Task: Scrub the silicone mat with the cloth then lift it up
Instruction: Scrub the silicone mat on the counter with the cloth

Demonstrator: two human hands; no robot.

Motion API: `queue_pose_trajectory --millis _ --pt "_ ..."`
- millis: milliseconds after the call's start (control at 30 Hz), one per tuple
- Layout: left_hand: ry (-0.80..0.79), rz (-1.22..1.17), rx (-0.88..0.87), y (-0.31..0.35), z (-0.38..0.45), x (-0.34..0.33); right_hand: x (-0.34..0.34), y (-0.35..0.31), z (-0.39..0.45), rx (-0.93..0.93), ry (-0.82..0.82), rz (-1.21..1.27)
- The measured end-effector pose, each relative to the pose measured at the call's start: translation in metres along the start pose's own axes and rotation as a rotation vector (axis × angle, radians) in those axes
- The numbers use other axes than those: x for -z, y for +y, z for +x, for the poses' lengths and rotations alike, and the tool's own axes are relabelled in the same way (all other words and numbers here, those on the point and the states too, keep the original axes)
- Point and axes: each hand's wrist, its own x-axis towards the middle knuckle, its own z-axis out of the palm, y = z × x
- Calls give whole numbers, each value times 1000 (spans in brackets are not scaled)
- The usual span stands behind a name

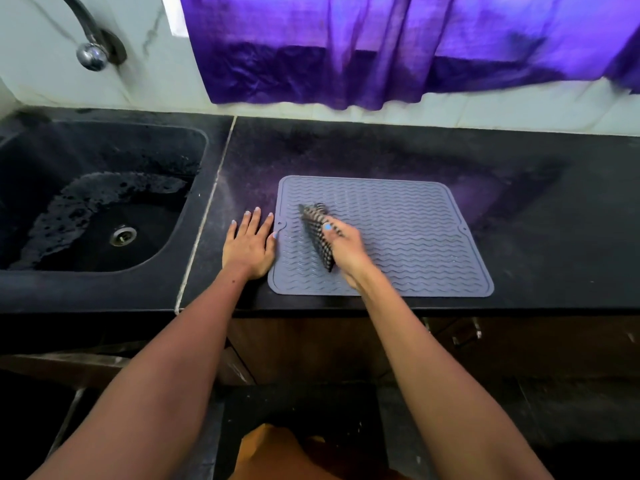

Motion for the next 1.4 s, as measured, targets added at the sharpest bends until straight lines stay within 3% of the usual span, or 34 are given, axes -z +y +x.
queue_pose_trajectory --millis 100,233,367,467,533,600,700,733,767,867,1033,1100,1267,1400 --pt "19 -16 7 -1 1 0 11 -1 -7 190 149 -443" --pt "18 -21 9 -1 2 -1 -2 27 -17 332 62 -997" --pt "29 -17 15 1 1 -2 -13 50 -14 343 14 -1174" --pt "29 -12 15 0 2 -2 1 46 -8 371 -31 -1098" --pt "31 -14 12 -1 2 -3 7 43 -6 348 -41 -917" --pt "44 -21 13 -2 2 -3 15 39 0 213 2 -552" --pt "45 -19 17 -3 2 -4 39 19 7 -105 13 287" --pt "45 -24 18 -3 2 -4 47 18 10 -128 61 394" --pt "50 -28 17 -3 2 -5 53 15 10 -103 125 347" --pt "59 -28 13 -3 2 -6 56 10 -1 133 294 -298" --pt "57 -13 9 -4 3 -8 31 35 -15 221 122 -939" --pt "57 -11 5 -3 4 -9 24 51 -13 300 115 -1072" --pt "52 -21 13 -2 3 -8 38 51 -10 280 74 -862" --pt "64 -19 6 -4 4 -8 57 31 4 33 111 -196"
